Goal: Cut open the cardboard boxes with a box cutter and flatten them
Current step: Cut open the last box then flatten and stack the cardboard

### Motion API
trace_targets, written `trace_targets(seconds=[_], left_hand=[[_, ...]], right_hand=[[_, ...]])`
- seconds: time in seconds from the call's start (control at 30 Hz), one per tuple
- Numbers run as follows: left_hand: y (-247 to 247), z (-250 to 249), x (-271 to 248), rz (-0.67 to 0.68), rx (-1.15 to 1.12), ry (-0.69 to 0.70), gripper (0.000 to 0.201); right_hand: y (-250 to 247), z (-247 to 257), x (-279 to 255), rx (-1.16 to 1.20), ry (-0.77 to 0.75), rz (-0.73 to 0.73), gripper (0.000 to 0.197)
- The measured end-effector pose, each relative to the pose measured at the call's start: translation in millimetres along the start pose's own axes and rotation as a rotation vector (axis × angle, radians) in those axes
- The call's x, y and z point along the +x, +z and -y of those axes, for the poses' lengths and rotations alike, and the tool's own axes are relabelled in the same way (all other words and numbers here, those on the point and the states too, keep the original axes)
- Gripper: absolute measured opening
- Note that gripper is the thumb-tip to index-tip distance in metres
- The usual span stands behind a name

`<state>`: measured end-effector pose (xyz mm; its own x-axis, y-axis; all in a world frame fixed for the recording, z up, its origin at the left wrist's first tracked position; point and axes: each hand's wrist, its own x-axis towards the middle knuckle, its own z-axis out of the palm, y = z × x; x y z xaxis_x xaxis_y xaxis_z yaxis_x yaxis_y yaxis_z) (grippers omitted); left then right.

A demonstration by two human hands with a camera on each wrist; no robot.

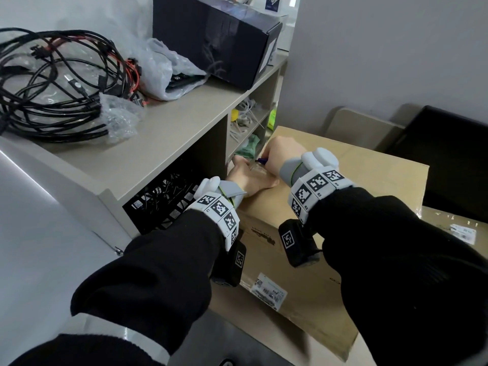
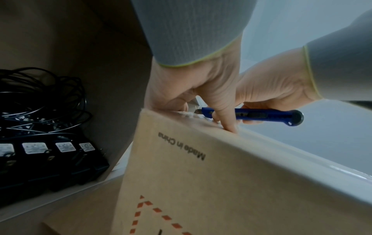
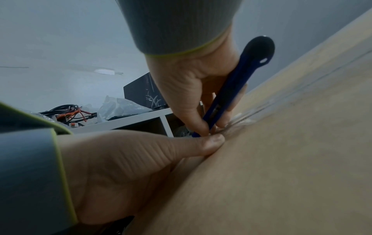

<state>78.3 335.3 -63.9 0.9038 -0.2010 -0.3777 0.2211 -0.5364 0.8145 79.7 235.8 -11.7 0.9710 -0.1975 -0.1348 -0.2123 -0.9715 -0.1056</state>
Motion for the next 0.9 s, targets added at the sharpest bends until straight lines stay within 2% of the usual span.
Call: trace_targets(seconds=[0.13,0.23,0.27,0.33,0.4,0.63,0.9], left_hand=[[2,6,5,0.004,-0.007,-0.03,0.079],[-1,14,11,-0.021,-0.07,-0.086,0.048],[-2,12,9,-0.007,-0.038,-0.091,0.053],[-2,7,5,0.003,0.004,-0.062,0.078],[-3,2,0,-0.003,0.032,-0.04,0.086],[-3,2,-4,-0.035,0.093,0.008,0.094],[3,-7,5,-0.069,0.17,0.05,0.085]], right_hand=[[0,-6,-3,0.004,0.007,0.012,0.02],[0,-15,-5,0.02,0.012,0.025,0.021],[0,-18,-7,0.02,0.012,0.029,0.021],[-2,-23,-11,0.009,0.007,0.021,0.021],[-3,-28,-15,0.008,0.009,0.008,0.022],[-6,-56,-29,0.03,0.052,0.017,0.024],[-20,-105,-61,0.063,0.125,0.007,0.024]])
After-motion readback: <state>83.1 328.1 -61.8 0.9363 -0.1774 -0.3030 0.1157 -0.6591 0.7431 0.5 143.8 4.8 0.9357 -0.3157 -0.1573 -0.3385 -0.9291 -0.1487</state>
